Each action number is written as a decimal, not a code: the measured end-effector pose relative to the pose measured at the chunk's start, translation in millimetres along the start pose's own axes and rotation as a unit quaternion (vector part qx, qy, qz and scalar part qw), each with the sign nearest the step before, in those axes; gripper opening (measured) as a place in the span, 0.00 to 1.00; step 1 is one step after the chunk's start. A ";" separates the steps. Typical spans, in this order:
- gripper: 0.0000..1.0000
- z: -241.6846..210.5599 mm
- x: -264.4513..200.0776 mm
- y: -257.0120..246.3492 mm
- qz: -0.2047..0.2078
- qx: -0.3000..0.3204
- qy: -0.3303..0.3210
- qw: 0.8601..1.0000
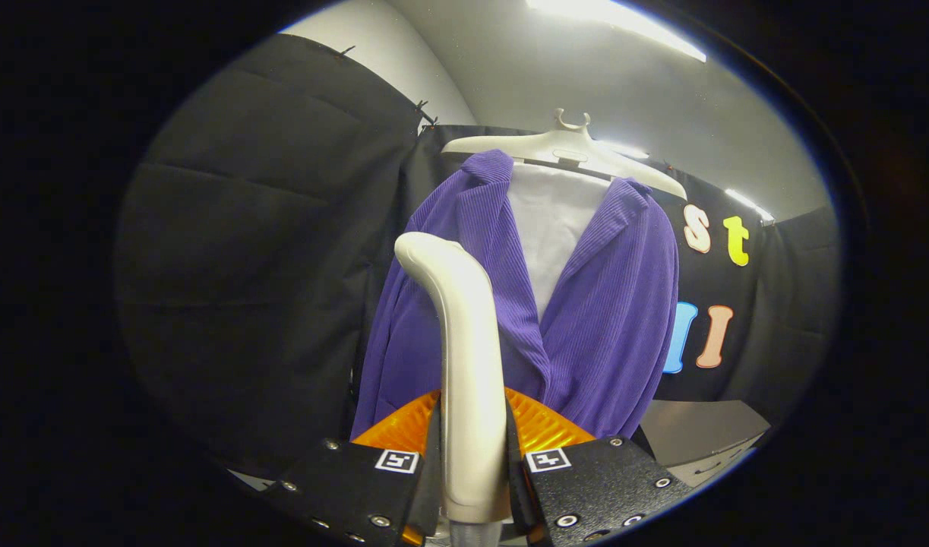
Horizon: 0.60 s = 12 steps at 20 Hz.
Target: Iron the clothes twice with a garment steamer, once on the left side and once on the right side.
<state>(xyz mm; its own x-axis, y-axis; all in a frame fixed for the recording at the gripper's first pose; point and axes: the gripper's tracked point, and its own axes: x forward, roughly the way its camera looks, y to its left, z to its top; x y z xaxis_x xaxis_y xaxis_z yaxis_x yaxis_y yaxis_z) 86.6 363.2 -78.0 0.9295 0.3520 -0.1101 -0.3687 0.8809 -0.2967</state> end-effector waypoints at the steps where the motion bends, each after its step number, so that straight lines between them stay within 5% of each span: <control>1: 0.37 -4.4 0.5 1.8 -0.003 -0.003 0.001 1.000; 12: 0.37 -85.3 -6.2 22.5 0.016 0.000 0.067 0.998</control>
<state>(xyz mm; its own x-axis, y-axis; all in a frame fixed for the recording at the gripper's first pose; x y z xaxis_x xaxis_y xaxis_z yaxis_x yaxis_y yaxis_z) 73.2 353.9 -164.8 0.9098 0.3344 -0.2459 -0.3983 0.8701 -0.2903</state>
